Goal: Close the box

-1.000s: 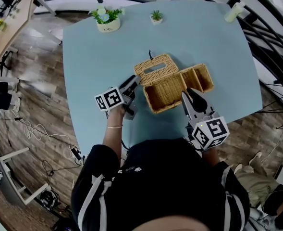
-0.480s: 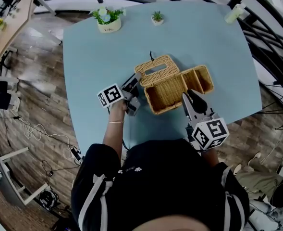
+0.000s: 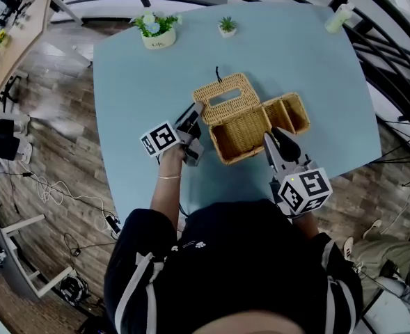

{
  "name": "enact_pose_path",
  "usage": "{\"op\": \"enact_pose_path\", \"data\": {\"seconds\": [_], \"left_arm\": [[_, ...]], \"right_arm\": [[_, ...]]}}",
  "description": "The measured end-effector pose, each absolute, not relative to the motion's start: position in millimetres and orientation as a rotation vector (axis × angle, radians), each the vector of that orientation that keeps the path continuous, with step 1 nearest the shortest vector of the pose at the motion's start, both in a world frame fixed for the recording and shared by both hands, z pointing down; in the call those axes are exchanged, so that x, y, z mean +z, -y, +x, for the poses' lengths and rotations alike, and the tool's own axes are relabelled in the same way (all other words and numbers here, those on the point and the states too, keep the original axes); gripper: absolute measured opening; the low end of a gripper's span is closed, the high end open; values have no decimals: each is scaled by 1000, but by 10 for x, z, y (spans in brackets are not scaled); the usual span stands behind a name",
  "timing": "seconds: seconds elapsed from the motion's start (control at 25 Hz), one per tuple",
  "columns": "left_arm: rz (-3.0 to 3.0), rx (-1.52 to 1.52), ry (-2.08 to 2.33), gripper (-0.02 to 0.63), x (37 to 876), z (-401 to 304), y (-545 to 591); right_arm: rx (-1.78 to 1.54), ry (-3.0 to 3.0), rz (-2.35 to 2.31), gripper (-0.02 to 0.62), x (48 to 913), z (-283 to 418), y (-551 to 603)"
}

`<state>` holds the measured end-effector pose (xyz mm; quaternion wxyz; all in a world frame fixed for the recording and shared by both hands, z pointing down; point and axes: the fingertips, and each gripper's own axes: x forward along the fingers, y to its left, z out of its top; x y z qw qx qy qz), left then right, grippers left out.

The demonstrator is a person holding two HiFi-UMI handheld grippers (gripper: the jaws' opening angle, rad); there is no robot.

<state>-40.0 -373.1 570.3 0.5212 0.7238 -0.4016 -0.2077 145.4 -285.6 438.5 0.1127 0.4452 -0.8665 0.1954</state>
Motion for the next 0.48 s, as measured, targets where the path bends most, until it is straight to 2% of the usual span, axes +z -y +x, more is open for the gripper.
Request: {"op": "enact_pose_path", "data": {"seconds": [0.48], "left_arm": [[1879, -513, 1036, 69, 5349, -430, 3746]], "right_arm": [[539, 2560, 1309, 83, 4324, 1510, 2850]]}}
